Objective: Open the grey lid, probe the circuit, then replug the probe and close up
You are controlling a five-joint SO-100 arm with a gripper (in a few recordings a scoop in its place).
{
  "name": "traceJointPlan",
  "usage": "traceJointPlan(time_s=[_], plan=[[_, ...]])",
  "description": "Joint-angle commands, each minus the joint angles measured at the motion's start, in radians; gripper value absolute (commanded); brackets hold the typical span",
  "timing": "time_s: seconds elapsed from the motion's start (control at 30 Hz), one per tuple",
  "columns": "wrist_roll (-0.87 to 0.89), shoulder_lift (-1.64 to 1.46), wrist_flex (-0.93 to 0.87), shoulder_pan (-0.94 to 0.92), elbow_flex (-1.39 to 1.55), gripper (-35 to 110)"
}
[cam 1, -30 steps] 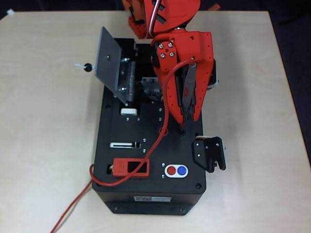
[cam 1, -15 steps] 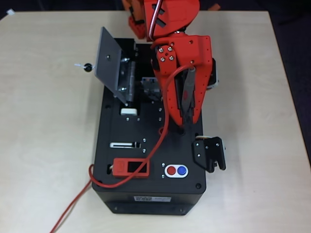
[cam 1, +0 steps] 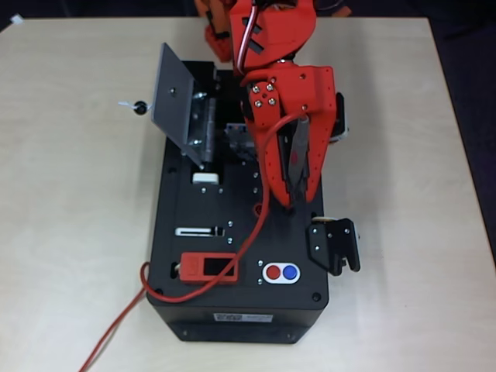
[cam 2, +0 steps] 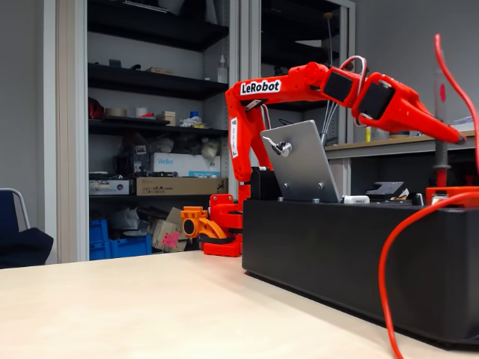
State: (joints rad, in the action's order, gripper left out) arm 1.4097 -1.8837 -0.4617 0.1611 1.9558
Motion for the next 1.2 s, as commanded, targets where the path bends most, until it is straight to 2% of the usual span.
traceJointPlan(time_s=[0.0, 0.5, 0.9, 1.17], plan=[[0.017, -0.041, 0.037, -0.002, 0.025, 0], [-0.005, -0.06, 0.239, -0.005, 0.206, 0], [-0.017, -0.083, 0.213, 0.021, 0.156, 29], [-0.015, -0.129, 0.127, 0.044, 0.126, 26]])
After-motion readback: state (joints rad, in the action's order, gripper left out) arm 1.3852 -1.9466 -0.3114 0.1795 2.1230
